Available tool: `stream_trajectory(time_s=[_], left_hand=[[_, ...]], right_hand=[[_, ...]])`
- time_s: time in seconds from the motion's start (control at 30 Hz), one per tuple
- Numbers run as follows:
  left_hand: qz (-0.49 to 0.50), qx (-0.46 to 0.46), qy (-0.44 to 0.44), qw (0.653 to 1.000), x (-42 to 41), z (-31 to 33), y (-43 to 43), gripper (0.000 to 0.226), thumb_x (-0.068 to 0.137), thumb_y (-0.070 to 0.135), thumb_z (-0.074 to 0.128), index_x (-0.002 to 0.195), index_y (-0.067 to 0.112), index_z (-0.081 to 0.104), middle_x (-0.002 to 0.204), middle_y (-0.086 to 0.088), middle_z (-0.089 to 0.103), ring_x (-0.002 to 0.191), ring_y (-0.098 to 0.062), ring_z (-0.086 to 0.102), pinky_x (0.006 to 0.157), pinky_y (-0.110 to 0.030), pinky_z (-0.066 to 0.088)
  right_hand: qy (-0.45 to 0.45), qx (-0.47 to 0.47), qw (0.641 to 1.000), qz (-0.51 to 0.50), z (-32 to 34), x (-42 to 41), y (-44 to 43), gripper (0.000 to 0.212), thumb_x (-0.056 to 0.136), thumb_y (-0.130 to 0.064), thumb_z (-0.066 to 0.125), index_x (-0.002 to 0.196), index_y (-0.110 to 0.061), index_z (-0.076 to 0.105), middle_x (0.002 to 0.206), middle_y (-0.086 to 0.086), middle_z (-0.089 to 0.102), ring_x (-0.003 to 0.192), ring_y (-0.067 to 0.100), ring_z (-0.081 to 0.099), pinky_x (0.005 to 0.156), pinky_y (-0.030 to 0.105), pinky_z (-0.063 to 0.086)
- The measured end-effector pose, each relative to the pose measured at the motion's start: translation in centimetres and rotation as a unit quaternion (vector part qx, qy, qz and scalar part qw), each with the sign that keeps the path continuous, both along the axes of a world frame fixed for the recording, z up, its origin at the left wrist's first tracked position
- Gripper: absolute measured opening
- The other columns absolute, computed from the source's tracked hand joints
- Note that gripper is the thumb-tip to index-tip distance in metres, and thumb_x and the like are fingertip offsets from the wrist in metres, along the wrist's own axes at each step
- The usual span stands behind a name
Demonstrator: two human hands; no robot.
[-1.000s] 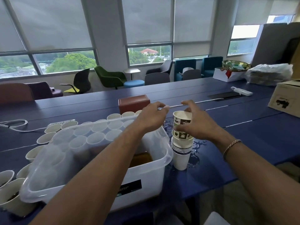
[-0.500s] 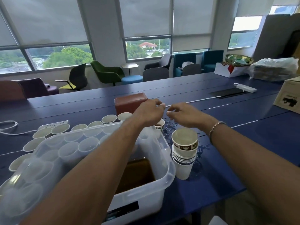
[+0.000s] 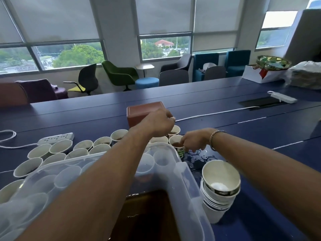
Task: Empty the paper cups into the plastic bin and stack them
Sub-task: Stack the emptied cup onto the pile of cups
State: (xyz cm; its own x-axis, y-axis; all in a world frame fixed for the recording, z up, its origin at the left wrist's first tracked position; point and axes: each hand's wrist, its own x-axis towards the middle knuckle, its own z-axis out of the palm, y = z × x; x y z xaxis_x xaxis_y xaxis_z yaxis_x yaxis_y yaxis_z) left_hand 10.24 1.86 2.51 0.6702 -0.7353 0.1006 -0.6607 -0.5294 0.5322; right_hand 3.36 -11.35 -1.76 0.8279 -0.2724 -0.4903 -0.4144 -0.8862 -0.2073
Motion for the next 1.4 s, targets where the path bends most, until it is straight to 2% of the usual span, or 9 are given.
stream_trajectory(time_s=[0.1,0.23,0.43,0.6,0.77,0.9,1.03,1.2,1.4], left_hand=[[-0.005,0.012,0.006,1.000,0.3,-0.4,0.0,0.033,0.102,0.027,0.047,0.127,0.014,0.063,0.128,-0.002,0.063,0.099,-0.017,0.056,0.083,-0.029,0.046],[0.003,0.024,0.014,1.000,0.5,-0.7,0.3,0.032,0.101,0.029,0.049,0.126,0.016,0.063,0.127,-0.002,0.063,0.098,-0.017,0.056,0.084,-0.030,0.048],[0.015,0.026,-0.007,1.000,-0.6,-0.3,0.7,0.031,0.100,0.030,0.049,0.123,0.016,0.065,0.119,-0.001,0.065,0.093,-0.018,0.059,0.085,-0.034,0.053],[0.077,0.024,-0.055,0.995,-2.3,1.0,1.1,0.039,0.100,0.043,0.041,0.097,0.016,0.068,0.092,-0.002,0.066,0.071,-0.016,0.059,0.064,-0.030,0.049],[0.078,-0.013,0.039,0.996,-3.6,3.7,2.4,0.029,0.099,0.037,0.047,0.101,0.014,0.066,0.080,0.001,0.071,0.051,-0.012,0.068,0.042,-0.019,0.047],[0.104,-0.111,0.123,0.981,-5.5,5.8,4.9,0.034,0.099,0.028,0.048,0.098,-0.001,0.066,0.078,-0.013,0.073,0.065,-0.023,0.072,0.059,-0.033,0.059],[0.146,-0.143,0.091,0.975,-5.4,6.3,8.6,0.032,0.100,0.032,0.050,0.109,0.003,0.060,0.077,-0.004,0.064,0.058,-0.013,0.066,0.038,-0.016,0.045],[0.157,-0.155,0.139,0.965,-5.8,6.2,13.6,0.034,0.100,0.032,0.047,0.121,0.008,0.060,0.102,-0.014,0.071,0.076,-0.025,0.074,0.072,-0.036,0.063],[0.133,-0.141,0.088,0.977,-7.7,5.5,17.9,0.029,0.103,0.020,0.039,0.110,0.004,0.062,0.103,-0.014,0.069,0.088,-0.029,0.072,0.082,-0.043,0.059]], right_hand=[[0.018,-0.054,0.998,0.019,-0.6,0.5,-0.4,0.033,0.096,-0.010,0.047,0.125,0.000,0.057,0.114,0.015,0.061,0.085,0.023,0.052,0.062,0.015,0.046],[0.036,-0.084,0.995,0.040,-0.3,0.6,-1.4,0.033,0.093,-0.016,0.049,0.120,-0.004,0.063,0.115,0.014,0.062,0.097,0.032,0.065,0.076,0.037,0.060],[-0.013,-0.078,0.997,0.017,4.6,-1.9,-1.2,0.033,0.095,-0.026,0.057,0.124,-0.011,0.062,0.120,0.009,0.060,0.103,0.028,0.060,0.072,0.033,0.058],[-0.082,-0.077,0.994,0.016,11.3,-5.4,1.0,0.034,0.097,-0.026,0.055,0.127,-0.012,0.062,0.125,0.008,0.057,0.107,0.027,0.057,0.082,0.039,0.058],[-0.108,-0.092,0.988,0.056,16.5,-8.2,4.6,0.032,0.099,-0.021,0.052,0.127,-0.014,0.063,0.123,0.010,0.061,0.111,0.026,0.057,0.095,0.042,0.053],[-0.132,-0.099,0.984,0.065,17.3,-9.4,7.0,0.031,0.098,-0.024,0.054,0.126,-0.016,0.065,0.119,0.010,0.064,0.108,0.026,0.060,0.097,0.040,0.052],[-0.279,0.014,0.960,-0.008,15.1,-9.4,8.8,0.054,0.090,-0.027,0.066,0.139,-0.017,0.047,0.113,0.007,0.063,0.095,0.019,0.062,0.073,0.031,0.055],[-0.318,0.182,0.928,-0.065,10.1,-8.2,13.5,0.050,0.080,-0.030,0.077,0.122,-0.019,0.053,0.115,0.005,0.063,0.101,0.020,0.061,0.077,0.036,0.058],[-0.398,0.386,0.827,-0.089,6.3,-7.2,18.1,0.041,0.077,-0.010,0.078,0.094,-0.035,0.051,0.098,-0.007,0.061,0.099,0.017,0.060,0.081,0.039,0.058]])
